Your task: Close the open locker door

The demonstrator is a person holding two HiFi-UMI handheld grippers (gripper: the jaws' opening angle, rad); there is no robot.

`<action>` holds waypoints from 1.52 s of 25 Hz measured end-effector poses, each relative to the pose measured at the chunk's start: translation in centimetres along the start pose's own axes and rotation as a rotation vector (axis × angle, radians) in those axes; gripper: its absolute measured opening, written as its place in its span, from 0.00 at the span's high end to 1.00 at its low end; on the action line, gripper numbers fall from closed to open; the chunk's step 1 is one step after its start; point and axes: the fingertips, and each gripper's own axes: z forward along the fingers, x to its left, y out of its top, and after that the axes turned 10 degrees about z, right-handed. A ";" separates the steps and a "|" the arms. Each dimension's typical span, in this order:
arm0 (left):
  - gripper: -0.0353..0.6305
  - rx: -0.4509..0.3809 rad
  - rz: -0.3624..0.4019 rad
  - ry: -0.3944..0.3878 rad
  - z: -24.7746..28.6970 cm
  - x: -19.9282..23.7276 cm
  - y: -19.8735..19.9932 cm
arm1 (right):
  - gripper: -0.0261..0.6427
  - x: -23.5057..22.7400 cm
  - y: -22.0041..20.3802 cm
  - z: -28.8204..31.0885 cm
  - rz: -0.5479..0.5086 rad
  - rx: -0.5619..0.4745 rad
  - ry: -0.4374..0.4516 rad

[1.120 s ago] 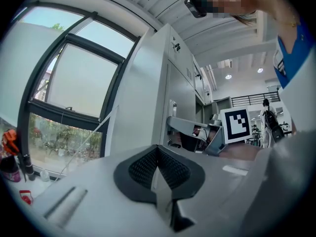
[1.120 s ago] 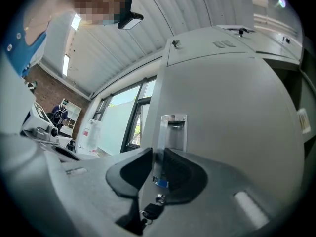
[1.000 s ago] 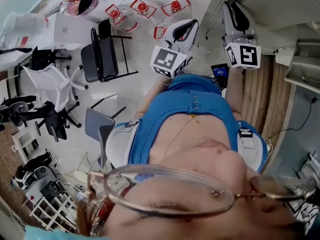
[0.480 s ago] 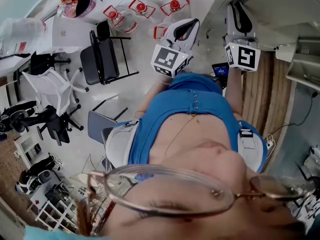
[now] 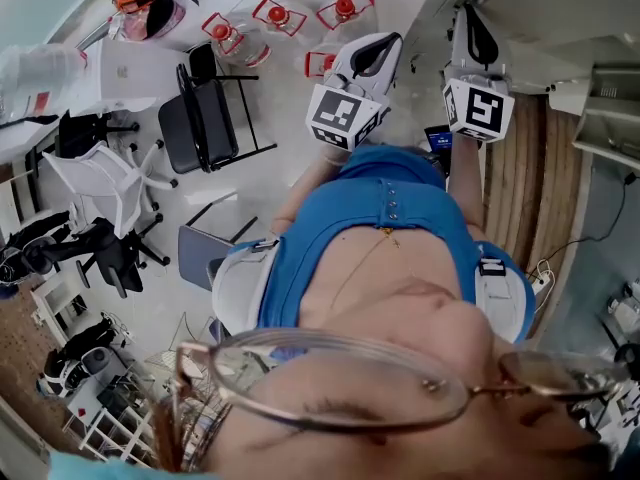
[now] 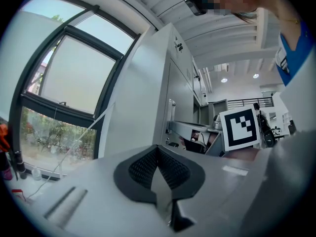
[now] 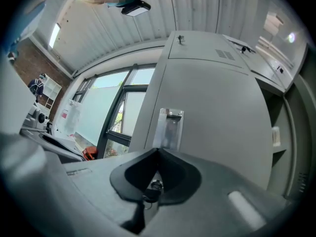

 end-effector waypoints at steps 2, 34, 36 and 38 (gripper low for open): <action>0.96 -0.003 -0.002 -0.003 0.1 -0.1 0.2 | 0.96 0.0 0.0 -0.3 0.005 0.004 -0.001; 0.96 0.017 0.001 -0.029 -0.4 -1.8 -0.7 | 0.96 5.2 -4.2 -5.0 0.095 0.149 0.092; 0.96 0.019 0.005 -0.028 -0.4 -1.8 -0.8 | 0.96 5.2 -4.2 -5.0 0.094 0.152 0.093; 0.96 0.020 0.003 -0.029 -0.4 -1.9 -0.9 | 0.96 5.3 -4.2 -5.1 0.095 0.152 0.098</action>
